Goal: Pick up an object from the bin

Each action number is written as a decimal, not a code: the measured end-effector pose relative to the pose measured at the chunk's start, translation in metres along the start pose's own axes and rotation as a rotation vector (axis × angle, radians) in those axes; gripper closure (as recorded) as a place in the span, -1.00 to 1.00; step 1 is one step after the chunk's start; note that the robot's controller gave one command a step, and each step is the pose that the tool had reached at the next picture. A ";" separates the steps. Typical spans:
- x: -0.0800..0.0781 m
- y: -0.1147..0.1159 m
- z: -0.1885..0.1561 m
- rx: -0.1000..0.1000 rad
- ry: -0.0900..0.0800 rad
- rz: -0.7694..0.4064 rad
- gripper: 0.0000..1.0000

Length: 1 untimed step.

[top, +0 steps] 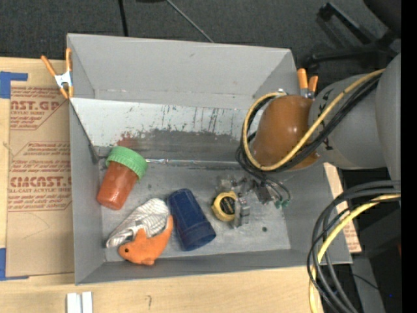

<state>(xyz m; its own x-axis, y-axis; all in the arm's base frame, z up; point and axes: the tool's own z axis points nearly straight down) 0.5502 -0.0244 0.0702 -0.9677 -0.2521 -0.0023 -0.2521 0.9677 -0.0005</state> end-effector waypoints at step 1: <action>0.000 0.000 0.000 0.000 0.000 0.000 1.00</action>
Offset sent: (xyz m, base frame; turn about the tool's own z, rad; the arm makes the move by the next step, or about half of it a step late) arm 0.0229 0.0072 0.0512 -0.0100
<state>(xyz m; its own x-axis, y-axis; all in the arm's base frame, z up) 0.5502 -0.0244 0.0703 -0.9677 -0.2522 -0.0025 -0.2522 0.9677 -0.0005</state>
